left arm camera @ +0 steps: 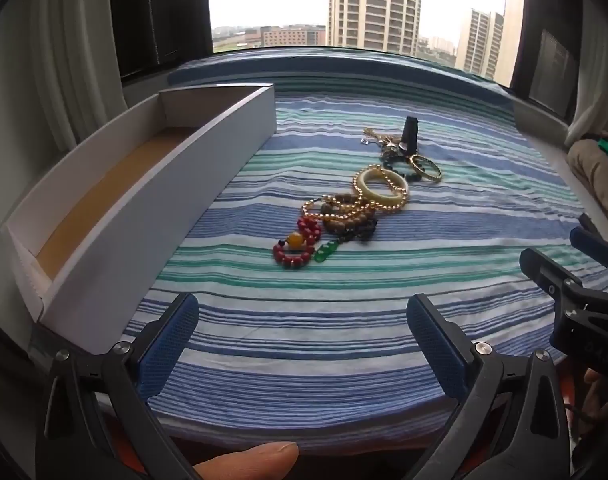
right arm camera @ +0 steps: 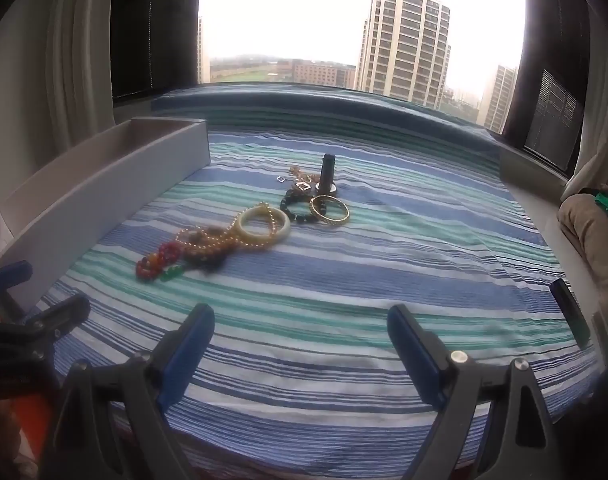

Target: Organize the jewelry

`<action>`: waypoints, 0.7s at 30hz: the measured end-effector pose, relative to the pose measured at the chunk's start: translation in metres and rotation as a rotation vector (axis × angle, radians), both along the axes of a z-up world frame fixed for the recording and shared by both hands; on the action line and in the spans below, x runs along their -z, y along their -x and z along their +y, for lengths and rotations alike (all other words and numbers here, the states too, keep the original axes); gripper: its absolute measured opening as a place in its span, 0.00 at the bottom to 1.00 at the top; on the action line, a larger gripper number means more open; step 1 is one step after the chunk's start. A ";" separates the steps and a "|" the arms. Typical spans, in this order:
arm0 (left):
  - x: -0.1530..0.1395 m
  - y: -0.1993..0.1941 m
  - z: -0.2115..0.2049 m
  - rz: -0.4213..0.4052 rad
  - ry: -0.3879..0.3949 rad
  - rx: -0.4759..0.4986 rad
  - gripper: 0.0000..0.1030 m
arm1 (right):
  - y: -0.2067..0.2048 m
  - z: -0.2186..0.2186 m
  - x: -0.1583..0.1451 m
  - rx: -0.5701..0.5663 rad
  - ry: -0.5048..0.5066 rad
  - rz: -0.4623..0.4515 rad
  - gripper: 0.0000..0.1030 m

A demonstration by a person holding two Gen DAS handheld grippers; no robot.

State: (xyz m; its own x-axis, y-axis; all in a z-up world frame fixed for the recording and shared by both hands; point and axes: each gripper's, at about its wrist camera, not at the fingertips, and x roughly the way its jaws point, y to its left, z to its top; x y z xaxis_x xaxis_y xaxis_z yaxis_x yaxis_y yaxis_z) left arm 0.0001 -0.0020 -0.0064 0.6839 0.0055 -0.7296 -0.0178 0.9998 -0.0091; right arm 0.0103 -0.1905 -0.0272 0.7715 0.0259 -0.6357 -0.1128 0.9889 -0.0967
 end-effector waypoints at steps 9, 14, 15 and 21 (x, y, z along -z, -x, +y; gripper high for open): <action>-0.003 0.002 0.002 -0.002 -0.002 -0.001 1.00 | 0.003 0.002 -0.001 -0.008 0.000 -0.005 0.88; -0.004 0.002 0.002 -0.001 -0.004 0.001 1.00 | 0.003 0.001 -0.002 -0.011 -0.003 -0.006 0.87; -0.004 0.002 0.001 -0.001 -0.005 0.001 1.00 | 0.003 0.002 -0.002 -0.010 -0.002 -0.005 0.88; -0.004 0.001 0.000 0.004 -0.009 0.004 1.00 | 0.002 0.001 -0.002 -0.007 -0.003 0.001 0.88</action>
State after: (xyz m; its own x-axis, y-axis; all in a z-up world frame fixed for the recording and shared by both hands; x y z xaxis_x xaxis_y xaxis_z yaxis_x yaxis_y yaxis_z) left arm -0.0011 -0.0017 -0.0027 0.6806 0.0096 -0.7326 -0.0142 0.9999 -0.0001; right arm 0.0080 -0.1899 -0.0251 0.7708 0.0331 -0.6363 -0.1196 0.9884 -0.0935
